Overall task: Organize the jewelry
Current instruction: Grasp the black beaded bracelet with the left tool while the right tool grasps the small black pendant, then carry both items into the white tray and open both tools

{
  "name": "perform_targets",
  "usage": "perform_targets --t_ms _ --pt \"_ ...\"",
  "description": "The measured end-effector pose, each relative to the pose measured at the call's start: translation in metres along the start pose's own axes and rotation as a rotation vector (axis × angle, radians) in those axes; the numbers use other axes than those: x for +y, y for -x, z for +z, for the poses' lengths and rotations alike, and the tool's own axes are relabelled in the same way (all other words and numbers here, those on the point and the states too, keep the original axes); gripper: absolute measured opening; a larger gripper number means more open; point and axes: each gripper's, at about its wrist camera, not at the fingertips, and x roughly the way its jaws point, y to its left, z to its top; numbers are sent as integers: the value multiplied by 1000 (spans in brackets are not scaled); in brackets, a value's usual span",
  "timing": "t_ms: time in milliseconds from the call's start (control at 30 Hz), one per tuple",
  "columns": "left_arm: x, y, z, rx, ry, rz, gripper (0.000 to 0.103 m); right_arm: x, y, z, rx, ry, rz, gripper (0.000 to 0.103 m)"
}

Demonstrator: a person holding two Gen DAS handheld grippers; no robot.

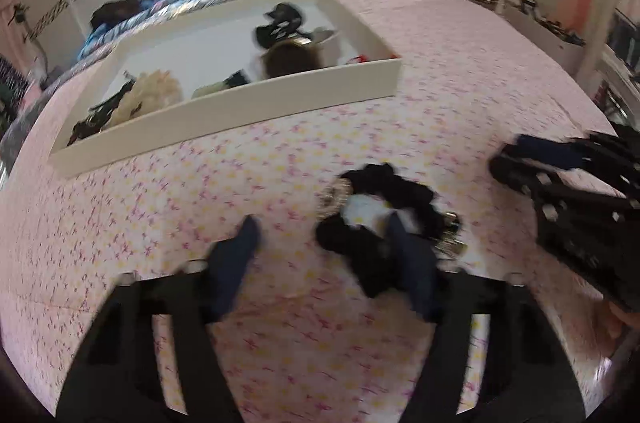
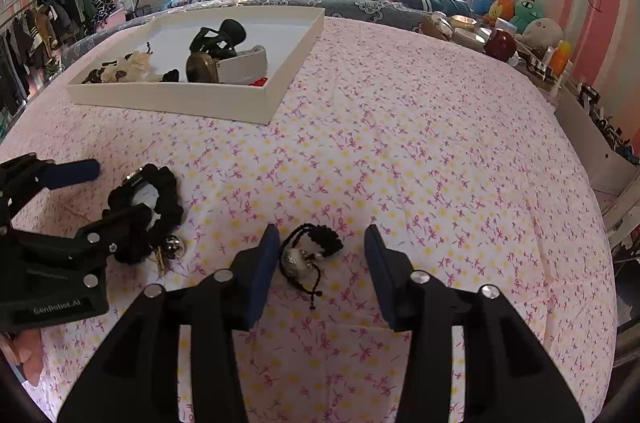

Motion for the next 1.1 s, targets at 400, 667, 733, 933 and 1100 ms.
perform_targets --t_ms 400,667,733,933,1100 --pt "3 8 -4 -19 10 -89 9 -1 10 0 -45 -22 14 11" --pt "11 15 2 -48 26 -83 9 -4 12 0 -62 -36 34 11" --pt "14 20 2 -67 25 -67 9 -4 14 0 -70 -36 29 11" --pt "18 26 8 -96 25 -116 9 -2 16 0 -82 -26 13 11" --pt "31 49 17 -188 36 -126 9 -1 17 1 -88 -25 15 11"
